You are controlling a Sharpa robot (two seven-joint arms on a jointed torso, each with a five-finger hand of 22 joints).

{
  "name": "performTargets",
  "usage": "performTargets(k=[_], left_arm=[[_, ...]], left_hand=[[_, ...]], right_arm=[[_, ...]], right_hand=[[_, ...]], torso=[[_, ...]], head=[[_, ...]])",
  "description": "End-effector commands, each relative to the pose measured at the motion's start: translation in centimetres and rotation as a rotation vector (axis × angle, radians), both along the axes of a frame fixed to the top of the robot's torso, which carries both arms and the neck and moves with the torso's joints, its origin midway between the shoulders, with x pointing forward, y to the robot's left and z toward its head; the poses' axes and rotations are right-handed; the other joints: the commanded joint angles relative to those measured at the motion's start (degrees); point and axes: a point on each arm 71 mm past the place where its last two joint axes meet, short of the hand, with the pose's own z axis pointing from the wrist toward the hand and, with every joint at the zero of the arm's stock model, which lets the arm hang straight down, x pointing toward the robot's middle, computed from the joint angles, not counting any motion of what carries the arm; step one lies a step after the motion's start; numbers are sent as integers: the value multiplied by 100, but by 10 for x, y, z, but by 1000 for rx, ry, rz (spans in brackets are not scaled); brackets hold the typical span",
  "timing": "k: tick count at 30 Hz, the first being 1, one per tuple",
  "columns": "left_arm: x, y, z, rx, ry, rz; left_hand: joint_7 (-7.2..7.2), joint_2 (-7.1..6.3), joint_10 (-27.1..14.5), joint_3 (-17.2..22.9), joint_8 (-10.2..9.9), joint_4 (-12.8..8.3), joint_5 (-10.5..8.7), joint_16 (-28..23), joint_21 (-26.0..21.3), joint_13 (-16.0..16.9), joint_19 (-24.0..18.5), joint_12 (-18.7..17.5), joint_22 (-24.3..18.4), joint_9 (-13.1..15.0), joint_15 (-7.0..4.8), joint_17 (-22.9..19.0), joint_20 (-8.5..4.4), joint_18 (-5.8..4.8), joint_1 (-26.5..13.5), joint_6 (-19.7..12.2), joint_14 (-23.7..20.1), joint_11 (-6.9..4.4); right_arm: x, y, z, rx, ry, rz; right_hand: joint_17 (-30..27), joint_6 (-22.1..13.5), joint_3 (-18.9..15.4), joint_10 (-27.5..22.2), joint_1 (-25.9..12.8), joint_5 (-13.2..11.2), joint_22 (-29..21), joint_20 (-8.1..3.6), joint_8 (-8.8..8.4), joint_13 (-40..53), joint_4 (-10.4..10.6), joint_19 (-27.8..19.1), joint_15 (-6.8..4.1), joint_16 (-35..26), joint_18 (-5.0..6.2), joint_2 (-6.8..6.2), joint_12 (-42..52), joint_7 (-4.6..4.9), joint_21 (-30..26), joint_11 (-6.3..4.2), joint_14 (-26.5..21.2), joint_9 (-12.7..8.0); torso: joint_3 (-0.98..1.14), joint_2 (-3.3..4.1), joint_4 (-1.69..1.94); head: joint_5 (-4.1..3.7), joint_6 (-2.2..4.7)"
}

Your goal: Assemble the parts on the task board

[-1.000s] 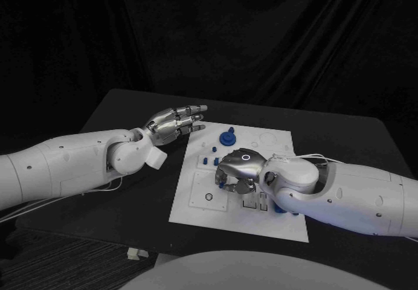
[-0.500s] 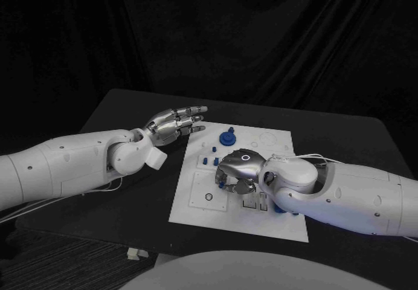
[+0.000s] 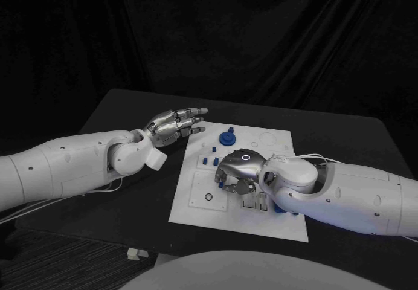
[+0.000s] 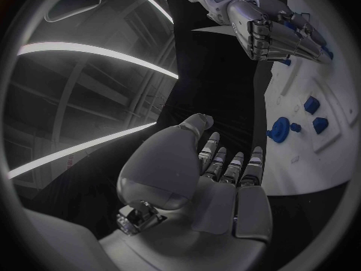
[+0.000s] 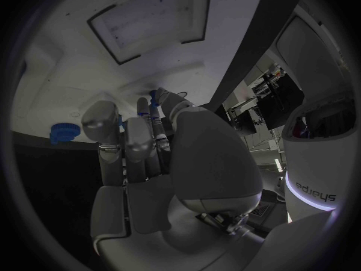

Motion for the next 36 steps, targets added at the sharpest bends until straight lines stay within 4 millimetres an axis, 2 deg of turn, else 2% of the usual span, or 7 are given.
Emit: performTargets(k=[1, 11, 19, 23, 28, 30, 36], left_arm=[[-1, -2, 0, -19, 2, -12], [-1, 0, -1, -16, 4, -8], [-2, 2, 0, -13, 3, -1], [-2, 4, 0, -12, 3, 3], [-3, 4, 0, -10, 5, 5], [-4, 5, 0, -9, 6, 7], [-5, 6, 0, -8, 7, 9]], left_hand=[[-2, 7, -18, 27, 17, 9, 25, 26, 19, -4, 20, -22, -6, 5, 13, 9, 1, -84, -38, 23, 38, 13], [4, 8, -26, 33, 24, 14, -9, 24, 18, -4, 17, -27, -11, 5, 14, 8, 1, -89, -56, 29, 34, 18], [0, 5, -26, -201, 82, 603, -839, 31, 24, 0, 26, -2, -30, 3, 16, 8, 0, -112, -384, 69, 33, 20], [26, 33, -4, -736, 150, 1511, -1888, 43, 36, 4, 41, 41, -50, 10, 19, 11, 0, -131, -528, 135, 40, 35], [67, 284, 3, -1469, 202, 1529, -3164, 49, 45, 5, 39, 63, -68, 13, 34, 10, 1, -150, -1275, 157, 40, 71], [66, 323, 4, -1540, 215, 1512, -3073, 52, 50, 5, 40, 70, -69, 13, 33, 11, 1, -151, -1248, 161, 42, 76], [54, 411, 1, -1575, 260, 1174, -1989, 59, 70, 6, 42, 82, -83, 14, 36, 12, 0, -161, -616, 171, 40, 57]], right_arm=[[0, 0, -1, -7, 0, -15], [2, -6, 2, 29, -24, -42], [4, -24, 15, 123, -87, -82], [9, -41, 37, 171, -123, -119], [15, -70, 63, 188, -148, -181], [17, -81, 67, 167, -144, -204], [24, -113, 67, 94, -126, -277]], right_hand=[[-20, -163, -24, -82, -63, -78, 651, 20, -25, 3, 61, -47, 49, -36, -31, -46, -20, -2, -35, -6, -7, -40], [-100, -772, -404, -527, -294, -538, 613, 79, -5, 29, 173, -124, 103, -71, -3, -156, 11, -150, -190, 56, -75, -196], [-82, -705, -564, -592, -314, -585, 622, 91, 45, 59, 207, -115, 108, -40, -5, -100, 84, -145, -151, 58, -71, -189], [-67, -573, -631, -577, -259, -588, 629, 92, 93, 84, 212, -100, 105, -14, -8, -39, 162, -68, -114, 54, -59, -168], [4, -462, -664, -510, -232, -536, 656, 78, 123, 107, 240, -52, 84, 58, -25, 33, 249, -38, 16, 29, -16, -153], [-10, -425, -673, -545, -229, -522, 656, 77, 133, 98, 249, -48, 86, 51, -26, 46, 239, -31, 19, 36, -15, -148], [-75, -384, -703, -652, -191, -501, 641, 86, 128, 70, 251, -68, 105, 5, -19, 53, 205, -44, -47, 61, -38, -150]], torso=[[2, 1, 0], [-1, 1, -1], [1, 1, 5], [3, 4, 0], [2, -2, 2], [0, -6, 8], [-10, -5, -25]], head=[[11, -1], [30, -1], [60, -1], [39, -1], [45, -1], [30, -1], [27, -1]])
